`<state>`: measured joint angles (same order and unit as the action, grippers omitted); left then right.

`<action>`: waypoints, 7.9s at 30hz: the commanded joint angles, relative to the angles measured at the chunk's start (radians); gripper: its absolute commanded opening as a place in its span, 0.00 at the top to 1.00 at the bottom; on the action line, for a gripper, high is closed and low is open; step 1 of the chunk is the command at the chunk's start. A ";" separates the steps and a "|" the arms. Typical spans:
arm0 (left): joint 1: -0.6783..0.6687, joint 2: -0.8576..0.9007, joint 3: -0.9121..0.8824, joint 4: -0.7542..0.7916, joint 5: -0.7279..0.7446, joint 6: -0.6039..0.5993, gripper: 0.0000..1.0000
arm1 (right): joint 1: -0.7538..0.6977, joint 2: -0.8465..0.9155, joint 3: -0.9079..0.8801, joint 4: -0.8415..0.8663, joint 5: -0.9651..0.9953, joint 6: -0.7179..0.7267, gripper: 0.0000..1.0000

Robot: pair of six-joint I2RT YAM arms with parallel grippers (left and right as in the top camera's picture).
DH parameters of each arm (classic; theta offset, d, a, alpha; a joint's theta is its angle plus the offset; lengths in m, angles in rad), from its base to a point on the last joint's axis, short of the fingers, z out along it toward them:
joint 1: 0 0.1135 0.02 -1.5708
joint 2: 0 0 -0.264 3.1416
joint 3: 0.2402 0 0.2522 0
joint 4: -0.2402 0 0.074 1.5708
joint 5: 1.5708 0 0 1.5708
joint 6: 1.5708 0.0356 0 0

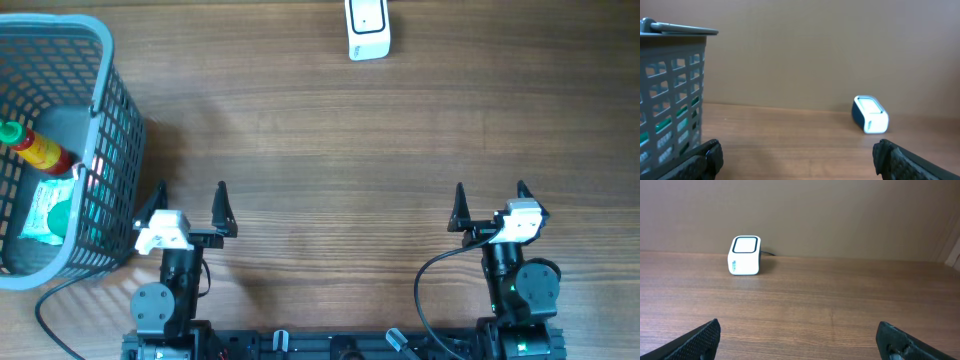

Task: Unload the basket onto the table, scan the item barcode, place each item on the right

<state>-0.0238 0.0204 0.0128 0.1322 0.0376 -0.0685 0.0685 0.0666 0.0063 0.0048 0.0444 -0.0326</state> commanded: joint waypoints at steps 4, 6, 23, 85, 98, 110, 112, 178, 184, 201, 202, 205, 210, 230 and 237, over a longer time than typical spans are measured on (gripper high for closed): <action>0.003 0.021 0.138 -0.002 0.071 -0.078 0.00 | -0.004 0.004 0.000 0.003 -0.016 -0.019 0.00; 0.003 0.046 0.197 -0.021 0.070 -0.078 0.00 | -0.004 0.004 0.000 0.003 -0.016 -0.019 0.00; 0.003 0.790 1.108 -0.495 -0.103 -0.067 0.00 | -0.004 0.004 0.000 0.003 -0.016 -0.020 0.00; 0.705 1.646 1.410 -1.319 -0.150 -0.982 0.00 | -0.004 0.004 0.000 0.003 -0.016 -0.020 0.00; 0.715 1.694 1.410 -1.364 -0.274 -0.957 0.00 | -0.004 0.004 0.000 0.003 -0.016 -0.020 0.00; 0.716 1.804 1.410 -1.323 -0.251 -0.957 0.00 | -0.004 0.004 0.000 0.003 -0.016 -0.020 0.00; 0.716 1.818 1.410 -1.326 -0.251 -0.957 0.00 | -0.004 0.004 0.000 0.003 -0.016 -0.020 0.00; 0.711 1.372 1.710 -1.336 0.062 -0.851 0.42 | -0.004 0.004 0.000 0.003 -0.016 -0.020 0.00; 0.622 1.240 1.710 -1.262 0.111 -0.851 0.43 | -0.004 0.004 0.000 0.003 -0.016 -0.019 0.00; -0.005 1.362 1.709 -1.263 0.019 -0.851 0.44 | -0.004 0.004 0.000 0.003 -0.016 -0.019 0.00; -0.035 1.384 1.708 -1.268 0.014 -0.851 0.44 | -0.004 0.004 0.000 0.003 -0.016 -0.019 0.00; -0.124 1.460 1.708 -1.280 0.000 -0.851 0.44 | -0.004 0.004 0.000 0.003 -0.016 -0.019 0.00; -0.239 1.594 1.708 -1.287 -0.013 -0.851 0.44 | -0.004 0.004 0.000 0.003 -0.016 -0.020 0.00; -0.492 2.055 1.708 -1.291 -0.149 -0.851 0.43 | -0.004 0.004 0.000 0.003 -0.016 -0.020 0.00; -0.514 2.110 1.708 -1.274 -0.148 -0.852 0.43 | -0.004 0.004 0.000 0.003 -0.016 -0.019 0.00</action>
<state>-0.5262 2.1086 1.7046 -1.1439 -0.0753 -0.9291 0.0685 0.0685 0.0063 0.0040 0.0444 -0.0475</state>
